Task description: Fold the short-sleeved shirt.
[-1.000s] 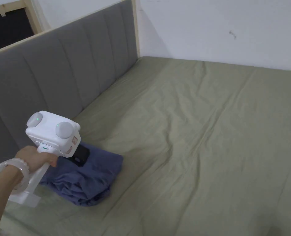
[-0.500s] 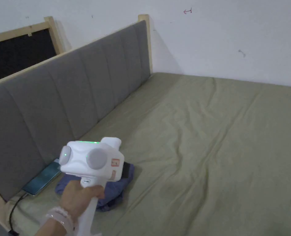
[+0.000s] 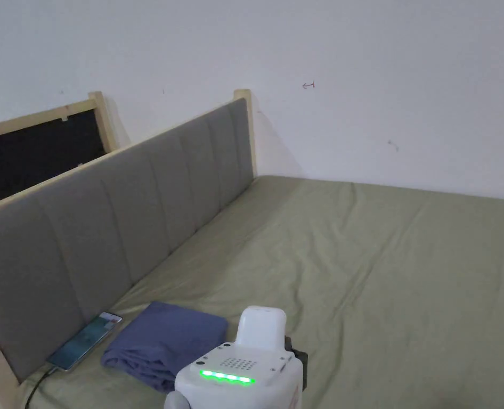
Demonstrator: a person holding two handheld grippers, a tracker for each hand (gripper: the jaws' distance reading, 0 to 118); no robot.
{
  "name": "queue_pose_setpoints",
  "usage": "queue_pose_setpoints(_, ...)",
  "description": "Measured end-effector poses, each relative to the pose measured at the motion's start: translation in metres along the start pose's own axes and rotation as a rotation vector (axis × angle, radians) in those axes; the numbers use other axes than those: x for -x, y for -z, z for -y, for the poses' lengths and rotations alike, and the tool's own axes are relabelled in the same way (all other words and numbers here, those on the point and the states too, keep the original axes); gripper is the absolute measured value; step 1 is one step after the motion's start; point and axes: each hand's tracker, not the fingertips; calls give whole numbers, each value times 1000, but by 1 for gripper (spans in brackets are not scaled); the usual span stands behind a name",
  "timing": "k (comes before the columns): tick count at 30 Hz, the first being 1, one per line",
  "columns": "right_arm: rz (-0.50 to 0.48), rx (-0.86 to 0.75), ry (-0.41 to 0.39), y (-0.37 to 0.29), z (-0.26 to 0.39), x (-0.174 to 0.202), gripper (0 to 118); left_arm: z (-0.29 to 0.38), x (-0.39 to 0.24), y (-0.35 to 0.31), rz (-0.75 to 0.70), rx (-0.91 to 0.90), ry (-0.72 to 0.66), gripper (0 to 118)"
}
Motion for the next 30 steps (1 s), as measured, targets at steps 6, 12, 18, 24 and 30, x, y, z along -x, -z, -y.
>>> queue_pose_setpoints(6, 93, -238, -51, -63, -10, 23, 0, 3, -41, -60, 0, -192, -4, 0)
queue_pose_setpoints(12, 198, -433, -115, -111, -15, 40, 0, 2, -80, -107, 22, -364, 72, 0)
queue_pose_setpoints(18, 270, -538, -177, -143, -12, 46, 0, -7, -95, -137, 44, -463, 100, 0)
queue_pose_setpoints(24, 283, -572, -171, -156, -9, 45, 0, -9, -100, -139, 68, -464, 84, 0)
queue_pose_setpoints(30, 301, -576, -203, -156, -7, 48, 0, -7, -102, -137, 70, -465, 76, 0)
